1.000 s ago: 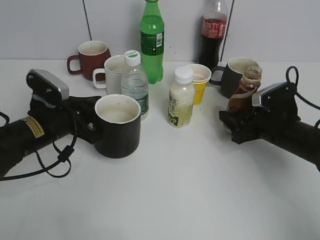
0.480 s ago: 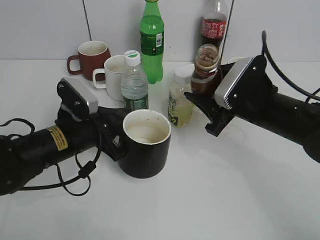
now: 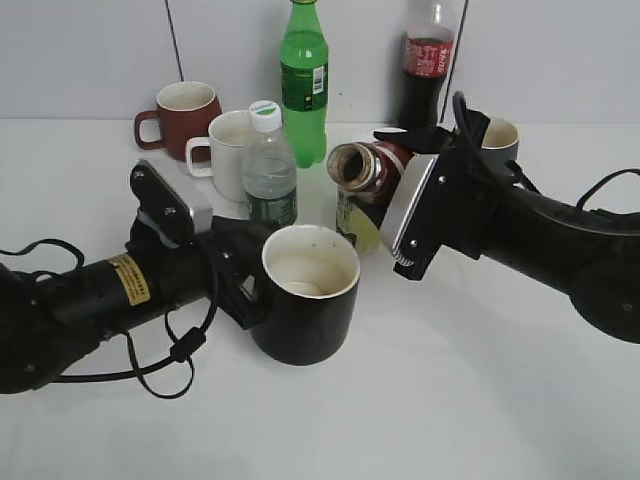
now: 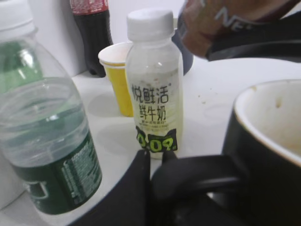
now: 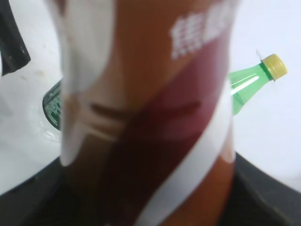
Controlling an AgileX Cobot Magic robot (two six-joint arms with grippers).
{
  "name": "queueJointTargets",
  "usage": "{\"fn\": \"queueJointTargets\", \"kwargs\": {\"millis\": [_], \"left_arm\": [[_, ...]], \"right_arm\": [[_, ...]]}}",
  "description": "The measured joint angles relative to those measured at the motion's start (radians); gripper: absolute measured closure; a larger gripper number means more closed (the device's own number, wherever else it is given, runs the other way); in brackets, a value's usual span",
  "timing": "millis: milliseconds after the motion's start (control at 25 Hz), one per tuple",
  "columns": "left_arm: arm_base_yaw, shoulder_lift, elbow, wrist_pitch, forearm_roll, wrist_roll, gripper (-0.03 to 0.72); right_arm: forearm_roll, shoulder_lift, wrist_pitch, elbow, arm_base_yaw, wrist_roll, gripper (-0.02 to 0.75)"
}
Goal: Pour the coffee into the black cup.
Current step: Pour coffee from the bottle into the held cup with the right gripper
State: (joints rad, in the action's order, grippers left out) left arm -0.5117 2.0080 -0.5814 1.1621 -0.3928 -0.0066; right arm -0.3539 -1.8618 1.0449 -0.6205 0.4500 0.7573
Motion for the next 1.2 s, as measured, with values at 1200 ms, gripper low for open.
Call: {"fn": "queueJointTargets", "kwargs": {"millis": [1200], "left_arm": [[-0.024,-0.028,-0.022,0.001,-0.005,0.000,0.645]], "right_arm": [[0.068,0.000,0.053,-0.048,0.000,0.481,0.233]]}}
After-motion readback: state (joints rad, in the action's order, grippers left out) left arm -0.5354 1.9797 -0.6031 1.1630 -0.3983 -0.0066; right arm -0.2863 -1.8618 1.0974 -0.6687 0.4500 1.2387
